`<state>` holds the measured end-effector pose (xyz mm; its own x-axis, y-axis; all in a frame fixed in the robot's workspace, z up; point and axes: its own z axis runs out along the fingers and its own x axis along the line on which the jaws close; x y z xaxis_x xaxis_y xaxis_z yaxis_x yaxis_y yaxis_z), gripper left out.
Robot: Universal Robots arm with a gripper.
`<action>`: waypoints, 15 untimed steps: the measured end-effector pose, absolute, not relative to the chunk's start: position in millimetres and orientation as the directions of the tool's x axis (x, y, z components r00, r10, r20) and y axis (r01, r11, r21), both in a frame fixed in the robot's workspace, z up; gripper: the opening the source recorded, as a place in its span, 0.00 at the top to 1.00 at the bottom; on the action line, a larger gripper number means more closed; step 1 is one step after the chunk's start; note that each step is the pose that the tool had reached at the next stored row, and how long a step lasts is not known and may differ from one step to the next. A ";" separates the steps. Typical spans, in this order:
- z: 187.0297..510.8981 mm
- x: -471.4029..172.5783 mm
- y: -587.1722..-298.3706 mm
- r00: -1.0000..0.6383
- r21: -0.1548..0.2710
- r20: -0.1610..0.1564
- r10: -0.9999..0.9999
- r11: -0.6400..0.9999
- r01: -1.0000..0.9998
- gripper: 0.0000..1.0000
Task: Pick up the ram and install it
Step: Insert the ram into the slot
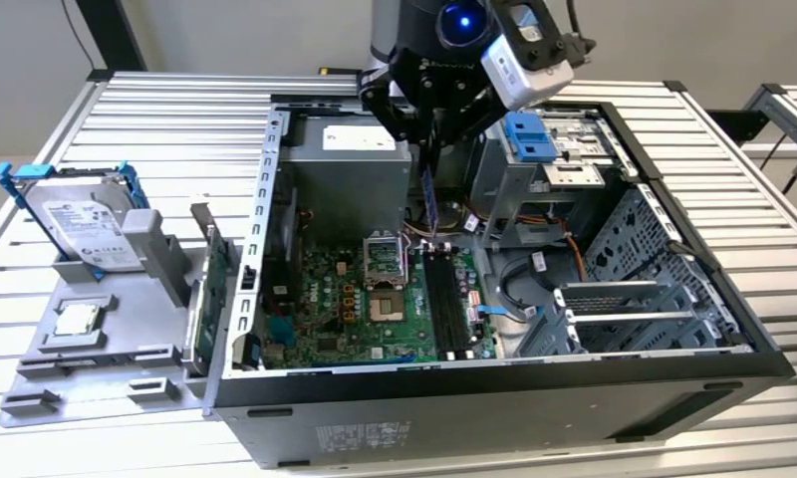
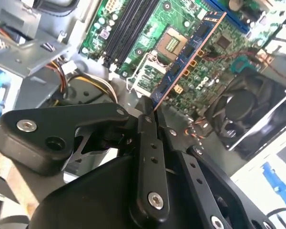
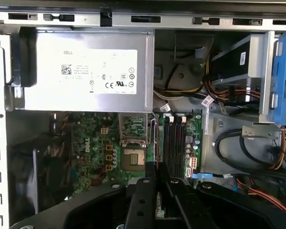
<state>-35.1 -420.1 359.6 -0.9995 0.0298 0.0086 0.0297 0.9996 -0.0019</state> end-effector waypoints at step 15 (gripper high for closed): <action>352.5 -5.4 -420.4 -0.999 -0.003 0.008 0.051 0.999 0.051 1.00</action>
